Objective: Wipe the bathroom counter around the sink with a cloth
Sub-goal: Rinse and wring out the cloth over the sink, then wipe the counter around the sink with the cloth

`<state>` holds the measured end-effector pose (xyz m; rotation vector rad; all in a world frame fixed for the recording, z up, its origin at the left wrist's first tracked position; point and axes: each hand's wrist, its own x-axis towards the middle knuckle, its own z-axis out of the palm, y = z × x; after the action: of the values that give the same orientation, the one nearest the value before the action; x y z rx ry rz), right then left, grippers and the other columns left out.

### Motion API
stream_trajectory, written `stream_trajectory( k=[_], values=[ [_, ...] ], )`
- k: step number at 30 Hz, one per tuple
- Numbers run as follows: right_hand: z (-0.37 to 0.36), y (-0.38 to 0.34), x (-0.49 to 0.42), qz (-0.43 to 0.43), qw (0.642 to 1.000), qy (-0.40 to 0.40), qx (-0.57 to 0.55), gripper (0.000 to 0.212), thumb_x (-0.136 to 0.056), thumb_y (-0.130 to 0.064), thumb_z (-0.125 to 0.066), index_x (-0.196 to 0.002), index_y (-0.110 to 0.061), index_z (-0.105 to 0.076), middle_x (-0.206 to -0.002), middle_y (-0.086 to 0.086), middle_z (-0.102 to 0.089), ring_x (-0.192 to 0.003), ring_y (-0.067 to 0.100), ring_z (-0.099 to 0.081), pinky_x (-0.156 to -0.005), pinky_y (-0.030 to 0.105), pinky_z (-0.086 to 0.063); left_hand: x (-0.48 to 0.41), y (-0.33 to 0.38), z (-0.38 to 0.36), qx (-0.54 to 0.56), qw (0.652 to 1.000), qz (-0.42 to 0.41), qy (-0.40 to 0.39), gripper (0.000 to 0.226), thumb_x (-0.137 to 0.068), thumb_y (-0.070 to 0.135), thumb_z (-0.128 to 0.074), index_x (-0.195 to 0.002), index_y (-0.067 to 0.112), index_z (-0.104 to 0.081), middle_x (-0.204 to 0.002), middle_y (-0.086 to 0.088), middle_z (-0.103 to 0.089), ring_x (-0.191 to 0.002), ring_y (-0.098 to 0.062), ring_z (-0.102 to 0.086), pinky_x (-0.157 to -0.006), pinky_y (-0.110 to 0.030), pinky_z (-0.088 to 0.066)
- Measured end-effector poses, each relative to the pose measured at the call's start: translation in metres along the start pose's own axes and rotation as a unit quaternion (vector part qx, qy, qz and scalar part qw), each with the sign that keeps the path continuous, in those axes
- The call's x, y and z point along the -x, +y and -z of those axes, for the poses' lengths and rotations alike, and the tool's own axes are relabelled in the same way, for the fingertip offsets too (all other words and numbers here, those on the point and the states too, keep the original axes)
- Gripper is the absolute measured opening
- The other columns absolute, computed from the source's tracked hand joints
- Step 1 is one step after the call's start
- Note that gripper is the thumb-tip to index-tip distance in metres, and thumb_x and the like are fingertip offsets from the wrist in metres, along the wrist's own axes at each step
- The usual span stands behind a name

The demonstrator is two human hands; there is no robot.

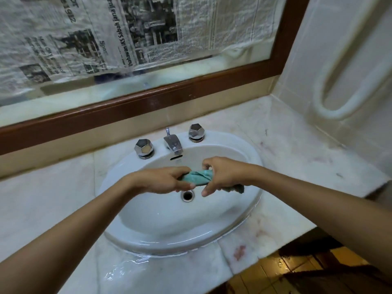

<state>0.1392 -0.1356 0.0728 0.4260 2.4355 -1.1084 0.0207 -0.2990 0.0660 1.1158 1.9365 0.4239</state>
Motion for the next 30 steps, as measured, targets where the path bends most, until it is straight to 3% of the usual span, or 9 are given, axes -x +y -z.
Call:
stream_trajectory(
  k=[4, 9, 13, 15, 19, 21, 23, 26, 30],
  values=[
    [-0.024, 0.023, 0.024, -0.018, 0.962, -0.078, -0.262, 0.035, -0.081, -0.007, -0.075, -0.095, -0.009, -0.043, -0.070, 0.018, -0.064, -0.055, 0.025, -0.062, -0.053, 0.030, -0.052, -0.014, -0.022, -0.021, -0.163, 0.965, -0.145, 0.143, 0.037, -0.081, 0.044, -0.073, -0.112, 0.027, -0.062, -0.098, 0.007, -0.058, -0.086, -0.008, -0.049, -0.076, -0.024, -0.040],
    [-0.054, 0.062, 0.045, -0.076, 0.892, -0.030, -0.444, 0.017, -0.082, -0.006, -0.072, -0.092, 0.003, -0.063, -0.080, 0.012, -0.067, -0.070, 0.020, -0.065, -0.067, 0.028, -0.055, -0.033, -0.035, -0.075, -0.219, 0.911, -0.252, 0.244, 0.049, -0.066, 0.025, -0.079, -0.109, 0.035, -0.059, -0.099, 0.007, -0.059, -0.085, -0.020, -0.057, -0.067, -0.039, -0.049],
    [-0.053, 0.100, 0.059, -0.150, 0.850, 0.095, -0.496, 0.018, -0.084, -0.001, -0.067, -0.099, 0.009, -0.067, -0.083, 0.016, -0.072, -0.074, 0.025, -0.069, -0.073, 0.032, -0.056, -0.052, -0.026, -0.109, -0.152, 0.962, -0.064, 0.220, 0.091, -0.072, 0.049, -0.075, -0.144, 0.052, -0.021, -0.154, 0.003, -0.026, -0.134, -0.031, -0.031, -0.103, -0.047, -0.035],
    [-0.033, 0.126, 0.066, -0.165, 0.824, 0.186, -0.509, 0.013, -0.087, 0.001, -0.063, -0.098, 0.005, -0.069, -0.084, 0.017, -0.073, -0.072, 0.026, -0.069, -0.067, 0.031, -0.055, -0.067, -0.024, -0.124, -0.103, 0.979, -0.002, 0.179, 0.098, -0.078, 0.053, -0.070, -0.150, 0.047, -0.004, -0.161, 0.003, -0.008, -0.145, -0.027, -0.015, -0.114, -0.044, -0.021],
    [0.008, 0.181, 0.070, -0.160, 0.873, 0.401, -0.226, 0.017, -0.093, -0.004, -0.057, -0.104, -0.003, -0.070, -0.098, 0.012, -0.070, -0.084, 0.024, -0.064, -0.072, 0.027, -0.047, -0.106, -0.007, -0.137, -0.054, 0.983, 0.028, 0.174, 0.078, -0.087, 0.051, -0.061, -0.151, 0.037, -0.018, -0.163, 0.000, -0.008, -0.149, -0.022, -0.008, -0.116, -0.039, -0.017],
    [0.012, 0.205, 0.063, -0.121, 0.883, 0.451, -0.051, 0.035, -0.093, 0.003, -0.052, -0.127, -0.002, -0.059, -0.119, 0.009, -0.060, -0.110, 0.023, -0.056, -0.096, 0.020, -0.037, -0.133, 0.013, -0.138, -0.106, 0.976, 0.061, 0.181, 0.069, -0.091, 0.053, -0.053, -0.151, 0.035, -0.023, -0.164, -0.001, -0.003, -0.150, -0.025, -0.004, -0.115, -0.040, -0.019],
    [0.010, 0.229, 0.055, -0.086, 0.919, 0.381, 0.053, 0.046, -0.092, 0.001, -0.054, -0.138, -0.002, -0.047, -0.141, 0.014, -0.047, -0.135, 0.028, -0.039, -0.109, 0.024, -0.020, -0.158, 0.038, -0.137, -0.121, 0.971, 0.076, 0.191, 0.066, -0.093, 0.056, -0.045, -0.151, 0.034, -0.023, -0.164, -0.001, 0.002, -0.150, -0.027, -0.001, -0.114, -0.045, -0.020],
    [0.005, 0.257, 0.039, -0.062, 0.968, 0.234, 0.067, 0.056, -0.092, -0.046, -0.055, -0.134, -0.009, -0.054, -0.146, 0.008, -0.042, -0.141, 0.024, -0.028, -0.110, 0.024, -0.017, -0.202, 0.070, -0.135, -0.049, 0.970, 0.084, 0.222, 0.066, -0.094, 0.057, -0.042, -0.151, 0.030, -0.024, -0.164, -0.003, 0.002, -0.149, -0.025, -0.006, -0.112, -0.046, -0.023],
    [-0.006, 0.275, 0.010, -0.038, 0.943, 0.276, 0.181, 0.060, -0.096, -0.059, -0.028, -0.131, -0.021, -0.058, -0.153, -0.001, -0.037, -0.145, 0.025, -0.019, -0.117, 0.042, -0.018, -0.247, 0.089, -0.135, -0.042, 0.945, 0.106, 0.307, 0.069, -0.093, 0.058, -0.031, -0.153, 0.028, -0.018, -0.164, -0.003, 0.006, -0.149, -0.031, 0.000, -0.112, -0.052, -0.024]
  ],
)
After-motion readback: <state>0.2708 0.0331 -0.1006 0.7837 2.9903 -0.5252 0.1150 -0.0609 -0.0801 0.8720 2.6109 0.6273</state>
